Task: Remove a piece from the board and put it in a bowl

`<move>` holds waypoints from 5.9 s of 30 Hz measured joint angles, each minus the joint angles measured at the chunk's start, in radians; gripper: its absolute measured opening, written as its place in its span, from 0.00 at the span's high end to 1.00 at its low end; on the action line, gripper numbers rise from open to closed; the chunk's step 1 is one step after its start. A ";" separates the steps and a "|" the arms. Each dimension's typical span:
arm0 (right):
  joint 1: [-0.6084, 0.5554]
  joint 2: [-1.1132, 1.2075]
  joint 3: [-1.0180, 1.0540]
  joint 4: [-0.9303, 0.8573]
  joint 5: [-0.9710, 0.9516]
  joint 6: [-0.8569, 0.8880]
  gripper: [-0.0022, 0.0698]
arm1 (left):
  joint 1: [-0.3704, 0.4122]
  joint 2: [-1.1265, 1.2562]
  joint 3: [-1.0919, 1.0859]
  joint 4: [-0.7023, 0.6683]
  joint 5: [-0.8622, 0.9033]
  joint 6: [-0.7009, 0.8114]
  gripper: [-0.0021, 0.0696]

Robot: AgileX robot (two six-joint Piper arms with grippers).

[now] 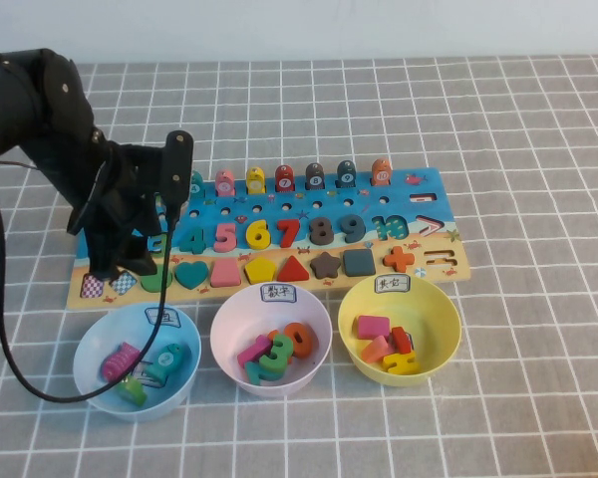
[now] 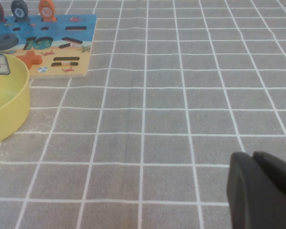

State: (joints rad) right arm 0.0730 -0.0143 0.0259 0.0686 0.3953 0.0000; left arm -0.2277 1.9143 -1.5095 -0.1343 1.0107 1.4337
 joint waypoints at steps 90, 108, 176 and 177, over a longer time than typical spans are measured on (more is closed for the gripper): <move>0.000 0.000 0.000 0.000 0.000 0.000 0.99 | 0.000 0.131 -0.011 -0.010 -0.024 0.037 0.48; 0.000 0.000 0.000 -0.002 0.000 0.000 0.99 | 0.000 0.132 -0.015 -0.008 -0.030 0.031 0.58; 0.000 0.000 0.000 -0.002 0.000 0.000 0.99 | -0.467 -0.170 -0.003 -0.230 -0.136 -0.918 0.58; 0.000 0.000 0.000 -0.002 0.000 0.000 0.99 | -0.496 -0.170 -0.003 -0.206 -0.150 -0.945 0.58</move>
State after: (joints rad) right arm 0.0730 -0.0143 0.0259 0.0671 0.3953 0.0000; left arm -0.7236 1.7446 -1.5124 -0.3401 0.8611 0.4891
